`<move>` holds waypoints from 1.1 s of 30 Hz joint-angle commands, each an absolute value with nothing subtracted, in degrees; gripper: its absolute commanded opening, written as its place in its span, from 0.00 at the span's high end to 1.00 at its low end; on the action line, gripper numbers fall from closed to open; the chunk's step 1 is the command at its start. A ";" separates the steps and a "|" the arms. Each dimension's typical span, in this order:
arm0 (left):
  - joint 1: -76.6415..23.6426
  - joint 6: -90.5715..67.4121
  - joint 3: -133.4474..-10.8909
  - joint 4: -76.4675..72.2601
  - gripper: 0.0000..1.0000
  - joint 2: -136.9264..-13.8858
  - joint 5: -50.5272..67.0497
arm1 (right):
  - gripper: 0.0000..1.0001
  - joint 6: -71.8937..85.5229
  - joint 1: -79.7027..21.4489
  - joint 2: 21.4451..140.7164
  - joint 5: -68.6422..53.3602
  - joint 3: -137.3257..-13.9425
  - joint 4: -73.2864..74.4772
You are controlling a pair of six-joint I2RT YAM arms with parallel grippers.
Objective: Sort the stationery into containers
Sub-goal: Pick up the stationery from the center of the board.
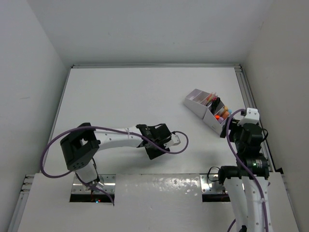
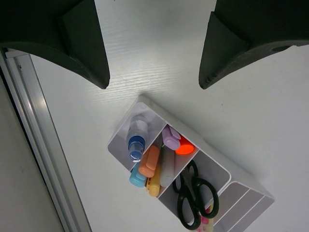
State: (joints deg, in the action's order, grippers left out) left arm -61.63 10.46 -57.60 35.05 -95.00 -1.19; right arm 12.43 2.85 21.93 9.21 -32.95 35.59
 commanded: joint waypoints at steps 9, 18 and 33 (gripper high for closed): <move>-55.28 10.81 -60.91 34.37 0.59 -97.11 1.41 | 0.27 10.99 2.55 23.47 11.34 -34.28 34.37; -55.55 10.55 -58.98 32.61 0.65 -99.31 3.87 | 0.26 10.37 2.55 24.17 11.87 -34.28 34.01; -42.55 9.58 -89.96 25.25 1.00 -107.29 -7.55 | 0.26 12.21 2.55 26.98 13.27 -32.35 28.75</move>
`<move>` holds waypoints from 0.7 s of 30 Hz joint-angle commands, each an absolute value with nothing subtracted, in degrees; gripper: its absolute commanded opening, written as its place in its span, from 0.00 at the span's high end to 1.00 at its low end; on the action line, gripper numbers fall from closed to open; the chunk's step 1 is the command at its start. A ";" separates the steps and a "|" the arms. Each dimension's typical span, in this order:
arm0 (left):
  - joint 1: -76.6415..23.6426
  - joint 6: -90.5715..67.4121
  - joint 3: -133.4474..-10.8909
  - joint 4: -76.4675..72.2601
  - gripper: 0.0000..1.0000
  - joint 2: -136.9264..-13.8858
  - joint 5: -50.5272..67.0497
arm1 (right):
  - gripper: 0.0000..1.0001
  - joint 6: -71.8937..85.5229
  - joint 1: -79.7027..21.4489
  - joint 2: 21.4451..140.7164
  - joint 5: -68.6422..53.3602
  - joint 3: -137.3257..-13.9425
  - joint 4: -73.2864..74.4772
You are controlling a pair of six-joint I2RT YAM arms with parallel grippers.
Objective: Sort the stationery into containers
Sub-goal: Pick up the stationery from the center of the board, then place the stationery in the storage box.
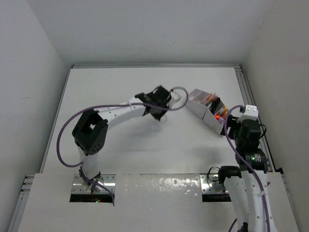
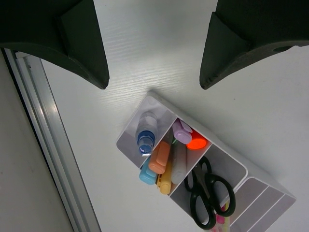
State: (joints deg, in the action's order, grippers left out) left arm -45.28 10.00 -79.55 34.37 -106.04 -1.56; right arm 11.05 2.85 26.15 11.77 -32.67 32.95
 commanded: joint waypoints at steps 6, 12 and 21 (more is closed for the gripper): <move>-41.40 8.44 -114.05 15.83 1.00 -120.92 -10.82 | 0.26 13.45 2.55 28.12 14.24 -31.55 24.52; -42.53 8.08 -128.92 8.55 1.00 -136.12 -11.95 | 0.26 11.96 2.55 30.67 15.56 -30.94 23.47; -46.57 12.65 -132.01 1.05 1.00 -141.41 -16.87 | 0.26 12.39 2.55 31.82 15.73 -30.67 24.78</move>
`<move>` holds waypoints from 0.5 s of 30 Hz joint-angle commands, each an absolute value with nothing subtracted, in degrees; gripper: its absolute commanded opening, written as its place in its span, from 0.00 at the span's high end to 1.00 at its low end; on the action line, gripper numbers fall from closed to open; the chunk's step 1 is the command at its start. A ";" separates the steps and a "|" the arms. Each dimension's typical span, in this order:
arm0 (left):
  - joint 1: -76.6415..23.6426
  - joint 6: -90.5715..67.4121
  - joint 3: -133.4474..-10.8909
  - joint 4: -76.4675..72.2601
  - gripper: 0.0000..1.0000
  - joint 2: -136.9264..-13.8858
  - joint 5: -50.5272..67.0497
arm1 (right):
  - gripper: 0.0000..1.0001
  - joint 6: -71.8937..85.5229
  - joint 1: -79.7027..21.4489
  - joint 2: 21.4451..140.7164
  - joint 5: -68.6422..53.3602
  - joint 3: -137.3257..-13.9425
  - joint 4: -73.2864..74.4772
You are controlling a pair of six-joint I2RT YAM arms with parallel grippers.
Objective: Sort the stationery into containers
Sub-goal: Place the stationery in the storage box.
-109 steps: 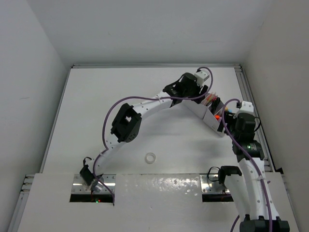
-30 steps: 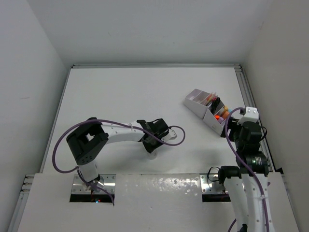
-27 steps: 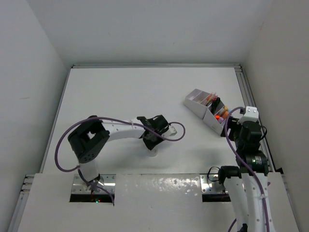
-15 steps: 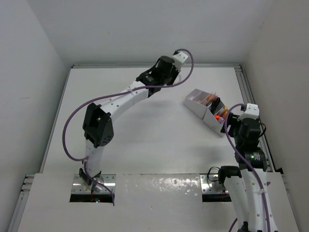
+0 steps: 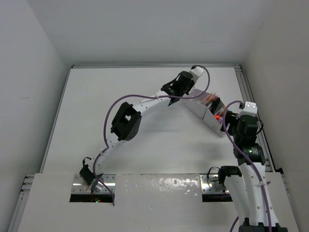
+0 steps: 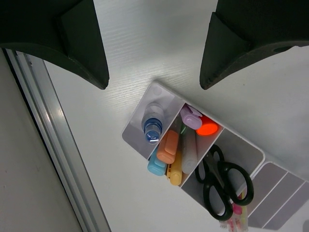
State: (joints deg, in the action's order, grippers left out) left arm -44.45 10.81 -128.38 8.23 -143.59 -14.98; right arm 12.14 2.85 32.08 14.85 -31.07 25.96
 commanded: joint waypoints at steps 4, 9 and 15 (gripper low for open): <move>-47.99 14.67 -129.38 -1.05 1.00 -142.56 -18.36 | 0.25 12.39 2.55 30.94 16.08 -30.41 25.40; -49.04 15.90 -128.59 -0.18 1.00 -145.28 -19.60 | 0.25 11.87 2.55 30.24 16.26 -30.50 26.19; -49.57 15.21 -129.46 -0.18 1.00 -146.95 -22.76 | 0.25 11.87 2.55 30.24 16.26 -30.67 26.46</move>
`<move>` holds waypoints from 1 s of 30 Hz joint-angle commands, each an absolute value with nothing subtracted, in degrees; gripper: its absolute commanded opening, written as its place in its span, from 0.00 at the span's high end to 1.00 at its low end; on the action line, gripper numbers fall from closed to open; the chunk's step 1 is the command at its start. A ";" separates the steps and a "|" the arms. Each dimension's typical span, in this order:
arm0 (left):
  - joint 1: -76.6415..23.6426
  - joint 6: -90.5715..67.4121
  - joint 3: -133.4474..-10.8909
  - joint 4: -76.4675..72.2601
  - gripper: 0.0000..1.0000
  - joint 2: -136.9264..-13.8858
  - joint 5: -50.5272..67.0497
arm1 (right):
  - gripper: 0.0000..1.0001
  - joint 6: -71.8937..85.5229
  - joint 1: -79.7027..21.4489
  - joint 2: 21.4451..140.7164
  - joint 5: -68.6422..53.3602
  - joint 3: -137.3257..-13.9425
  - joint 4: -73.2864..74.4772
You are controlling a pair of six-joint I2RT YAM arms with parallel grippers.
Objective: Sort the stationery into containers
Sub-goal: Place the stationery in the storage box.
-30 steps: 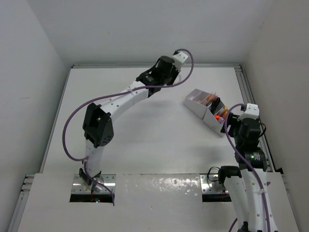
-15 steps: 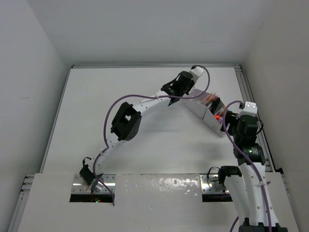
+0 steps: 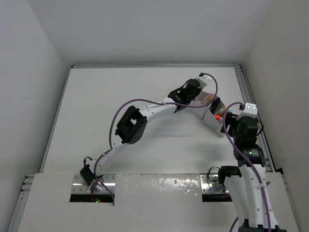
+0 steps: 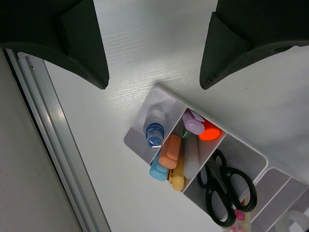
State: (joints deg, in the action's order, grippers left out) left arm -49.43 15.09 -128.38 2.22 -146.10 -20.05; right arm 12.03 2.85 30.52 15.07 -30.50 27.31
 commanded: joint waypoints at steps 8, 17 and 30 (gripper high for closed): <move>-49.66 13.80 -129.99 2.28 1.00 -147.39 -26.46 | 0.25 11.78 2.55 29.88 16.17 -30.24 26.81; -50.36 13.98 -126.04 2.81 0.63 -146.34 -20.05 | 0.25 11.52 2.55 29.88 16.26 -30.06 26.98; -50.27 14.50 -127.79 2.45 0.46 -142.56 -18.11 | 0.24 10.72 2.55 29.01 16.26 -30.50 27.60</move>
